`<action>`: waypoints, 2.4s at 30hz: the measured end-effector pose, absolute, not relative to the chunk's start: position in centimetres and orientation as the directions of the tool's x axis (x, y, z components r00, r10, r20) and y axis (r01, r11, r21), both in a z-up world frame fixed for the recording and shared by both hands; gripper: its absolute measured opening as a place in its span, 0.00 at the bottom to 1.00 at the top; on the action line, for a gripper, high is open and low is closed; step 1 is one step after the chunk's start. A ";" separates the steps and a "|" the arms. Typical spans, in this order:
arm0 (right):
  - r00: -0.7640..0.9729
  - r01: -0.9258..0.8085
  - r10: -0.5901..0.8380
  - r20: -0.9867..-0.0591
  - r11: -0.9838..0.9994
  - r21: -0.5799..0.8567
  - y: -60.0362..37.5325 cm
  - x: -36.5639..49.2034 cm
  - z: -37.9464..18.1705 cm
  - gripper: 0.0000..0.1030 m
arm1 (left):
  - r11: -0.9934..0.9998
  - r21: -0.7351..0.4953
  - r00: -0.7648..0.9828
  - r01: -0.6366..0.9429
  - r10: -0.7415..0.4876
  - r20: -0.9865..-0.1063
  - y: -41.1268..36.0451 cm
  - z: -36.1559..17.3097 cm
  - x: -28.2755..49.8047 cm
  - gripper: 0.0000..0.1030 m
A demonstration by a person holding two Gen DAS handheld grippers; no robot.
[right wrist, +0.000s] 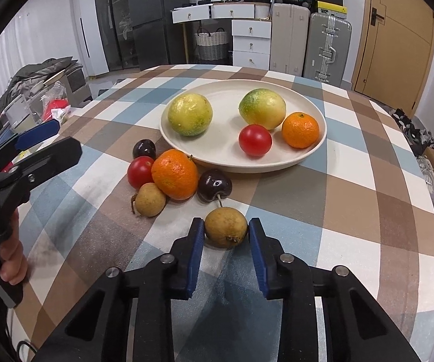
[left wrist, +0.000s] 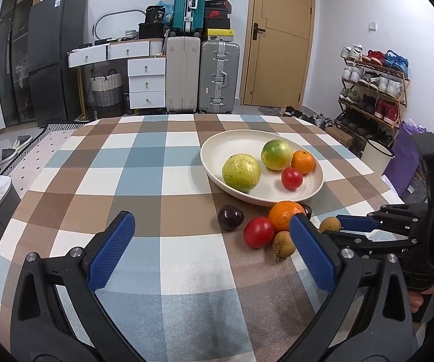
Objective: Organize fruits
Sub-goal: 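Lower the right tool onto a small brown pear and close it, then grasp a second small brown pear with the left tool while the right tool holds its pear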
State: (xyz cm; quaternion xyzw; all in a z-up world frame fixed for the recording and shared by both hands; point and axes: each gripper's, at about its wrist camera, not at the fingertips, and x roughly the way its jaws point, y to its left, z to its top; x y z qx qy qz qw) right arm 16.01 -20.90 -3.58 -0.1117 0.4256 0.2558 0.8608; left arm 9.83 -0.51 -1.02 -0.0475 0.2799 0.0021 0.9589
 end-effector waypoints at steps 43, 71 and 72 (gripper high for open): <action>0.537 -0.458 0.454 -0.711 0.865 0.206 -27.2 15.6 -0.2 0.29 | 1.000 0.002 0.617 0.021 -0.012 -0.787 -8.6 -5.9 15.4 0.49; 0.537 -0.471 0.470 -0.700 0.856 0.214 -27.2 15.7 -0.4 0.29 | 0.996 -0.038 0.707 0.086 -0.088 -0.702 -7.6 -2.6 12.8 0.23; 0.538 -0.472 0.473 -0.698 0.855 0.216 -27.2 15.6 -0.3 0.29 | 0.996 -0.035 0.716 0.088 -0.088 -0.693 -7.5 -2.2 12.7 0.23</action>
